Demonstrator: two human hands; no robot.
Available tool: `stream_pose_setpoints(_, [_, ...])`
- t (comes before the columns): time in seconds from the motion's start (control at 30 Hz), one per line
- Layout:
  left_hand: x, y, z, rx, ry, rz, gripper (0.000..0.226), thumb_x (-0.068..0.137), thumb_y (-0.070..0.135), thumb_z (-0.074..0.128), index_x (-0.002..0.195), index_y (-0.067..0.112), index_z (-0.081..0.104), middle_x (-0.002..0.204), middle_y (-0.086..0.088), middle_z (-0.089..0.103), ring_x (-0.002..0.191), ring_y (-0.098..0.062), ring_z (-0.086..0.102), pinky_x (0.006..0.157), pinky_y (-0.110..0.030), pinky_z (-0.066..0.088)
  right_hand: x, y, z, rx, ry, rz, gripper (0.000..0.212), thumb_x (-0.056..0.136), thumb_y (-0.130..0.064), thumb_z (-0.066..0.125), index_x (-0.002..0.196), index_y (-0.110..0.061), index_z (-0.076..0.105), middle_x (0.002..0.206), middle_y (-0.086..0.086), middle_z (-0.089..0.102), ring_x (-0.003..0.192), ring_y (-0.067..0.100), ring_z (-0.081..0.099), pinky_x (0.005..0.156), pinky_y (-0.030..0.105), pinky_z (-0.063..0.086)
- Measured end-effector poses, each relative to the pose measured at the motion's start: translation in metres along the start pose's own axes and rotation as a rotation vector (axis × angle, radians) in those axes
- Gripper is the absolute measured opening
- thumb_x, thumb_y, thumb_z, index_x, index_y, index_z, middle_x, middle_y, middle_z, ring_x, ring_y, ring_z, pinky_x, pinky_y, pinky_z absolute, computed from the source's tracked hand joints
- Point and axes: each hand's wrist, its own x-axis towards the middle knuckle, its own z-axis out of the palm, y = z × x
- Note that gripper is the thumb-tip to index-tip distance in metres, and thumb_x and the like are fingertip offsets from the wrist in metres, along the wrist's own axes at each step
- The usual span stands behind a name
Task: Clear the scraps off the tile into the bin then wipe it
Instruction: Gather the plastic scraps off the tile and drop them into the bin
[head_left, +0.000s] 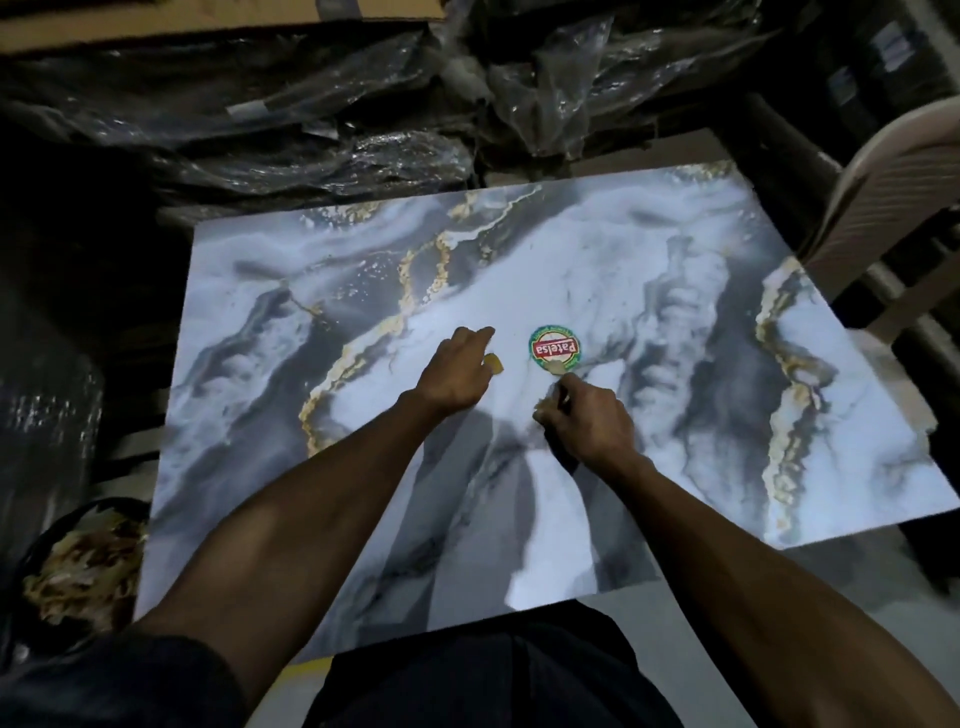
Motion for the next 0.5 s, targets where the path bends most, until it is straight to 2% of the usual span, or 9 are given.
stream_pose_setpoints(0.1, [0.002, 0.010, 0.004, 0.049, 0.016, -0.056, 0.041, 0.098, 0.027, 0.043, 0.138, 0.017, 0.044, 0.134, -0.014, 0.044, 0.122, -0.035, 0.043, 0.100, -0.043, 0.041, 0.022, 0.012, -0.018, 0.029, 0.012, -0.060, 0.026, 0.084, -0.041, 0.065, 0.086, -0.018, 0.053, 0.094, 0.007, 0.069, 0.095, 0.033, 0.061, 0.064, 0.031, 0.034])
stream_pose_setpoints(0.27, [-0.001, 0.023, 0.014, 0.048, 0.134, -0.143, 0.025, 0.096, 0.022, 0.047, 0.117, 0.015, 0.057, 0.119, -0.011, 0.050, 0.110, -0.031, 0.049, 0.086, -0.039, 0.046, 0.053, 0.021, -0.038, 0.075, -0.044, -0.158, 0.028, 0.083, -0.040, 0.069, 0.078, -0.019, 0.051, 0.086, 0.006, 0.068, 0.087, 0.031, 0.061, 0.062, 0.031, 0.035])
stream_pose_setpoints(0.4, [-0.004, 0.030, 0.016, 0.004, 0.220, -0.234, 0.014, 0.090, 0.016, 0.051, 0.103, 0.014, 0.056, 0.108, -0.008, 0.053, 0.100, -0.028, 0.050, 0.079, -0.038, 0.045, 0.072, 0.020, -0.039, 0.035, -0.146, -0.251, 0.024, 0.085, -0.038, 0.067, 0.082, -0.016, 0.057, 0.089, 0.008, 0.067, 0.088, 0.029, 0.060, 0.065, 0.034, 0.040])
stream_pose_setpoints(0.5, [-0.009, 0.029, 0.014, -0.153, 0.262, -0.266, 0.010, 0.084, 0.008, 0.052, 0.092, 0.013, 0.052, 0.095, -0.005, 0.057, 0.091, -0.027, 0.053, 0.072, -0.034, 0.040, 0.084, 0.017, -0.034, -0.006, -0.218, -0.322, 0.026, 0.082, -0.034, 0.068, 0.071, -0.017, 0.052, 0.088, 0.008, 0.054, 0.087, 0.031, 0.057, 0.063, 0.033, 0.036])
